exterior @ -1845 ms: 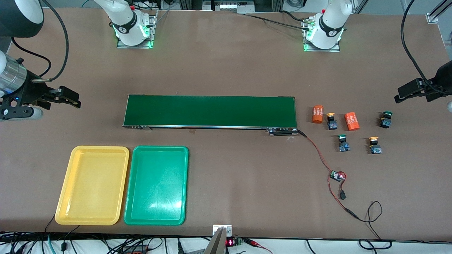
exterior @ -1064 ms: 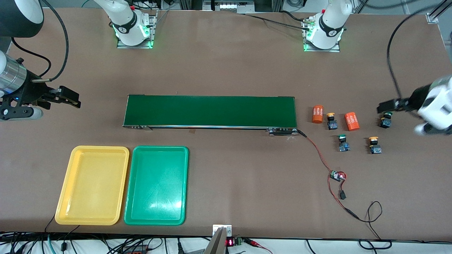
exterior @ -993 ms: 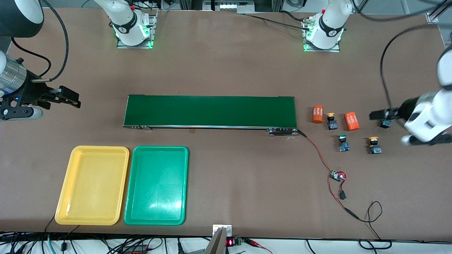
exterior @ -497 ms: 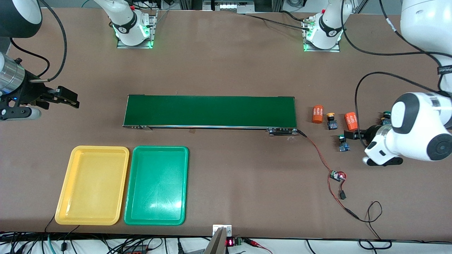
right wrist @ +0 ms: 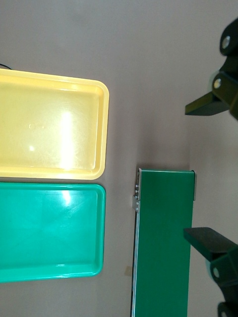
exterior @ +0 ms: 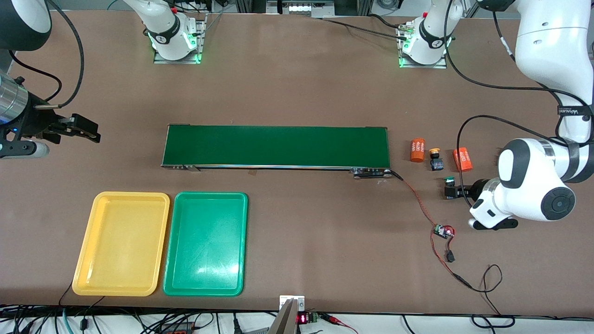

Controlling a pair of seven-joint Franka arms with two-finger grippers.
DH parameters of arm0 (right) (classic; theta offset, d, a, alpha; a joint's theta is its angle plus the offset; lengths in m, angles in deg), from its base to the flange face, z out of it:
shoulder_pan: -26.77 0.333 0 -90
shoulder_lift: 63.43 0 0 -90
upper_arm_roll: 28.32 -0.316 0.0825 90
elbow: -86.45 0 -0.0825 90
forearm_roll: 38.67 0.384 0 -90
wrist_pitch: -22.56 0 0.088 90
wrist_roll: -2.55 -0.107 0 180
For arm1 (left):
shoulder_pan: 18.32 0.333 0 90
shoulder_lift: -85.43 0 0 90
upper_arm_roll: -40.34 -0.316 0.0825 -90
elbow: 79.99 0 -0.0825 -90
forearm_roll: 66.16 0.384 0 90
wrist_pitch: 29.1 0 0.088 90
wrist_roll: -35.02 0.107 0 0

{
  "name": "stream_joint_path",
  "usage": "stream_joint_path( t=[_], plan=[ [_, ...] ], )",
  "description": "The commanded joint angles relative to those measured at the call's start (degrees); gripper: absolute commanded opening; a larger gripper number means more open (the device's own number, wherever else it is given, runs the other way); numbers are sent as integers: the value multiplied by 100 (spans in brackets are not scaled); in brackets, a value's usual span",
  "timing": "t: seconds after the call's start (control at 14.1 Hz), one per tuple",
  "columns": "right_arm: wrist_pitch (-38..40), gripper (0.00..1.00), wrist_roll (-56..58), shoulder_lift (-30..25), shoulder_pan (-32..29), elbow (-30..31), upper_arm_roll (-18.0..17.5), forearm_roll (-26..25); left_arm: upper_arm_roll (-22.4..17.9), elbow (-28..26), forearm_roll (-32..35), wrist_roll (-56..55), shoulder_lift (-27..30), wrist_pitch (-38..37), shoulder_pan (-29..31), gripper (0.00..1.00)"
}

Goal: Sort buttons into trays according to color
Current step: 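Reach the left gripper down and grasp a green-based push button, then lift the button with the left gripper and carry it over the belt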

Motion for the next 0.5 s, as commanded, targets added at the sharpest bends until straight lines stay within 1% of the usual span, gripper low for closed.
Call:
stream_joint_path(
  t=[0.0, 0.14, 0.43],
  plan=[
    [55, 100, 83, -68, -48, 24, -30, -72, 12, 81, 105, 92, -315, 312, 78, 100],
    [72, 100, 57, -68, -66, 24, -30, -54, 12, 72, 105, 188, -509, 576, 78, 100],
    [117, 100, -66, -68, -49, 24, -48, 25, 12, 46, 96, 259, -729, 603, 218, 100]
  ],
)
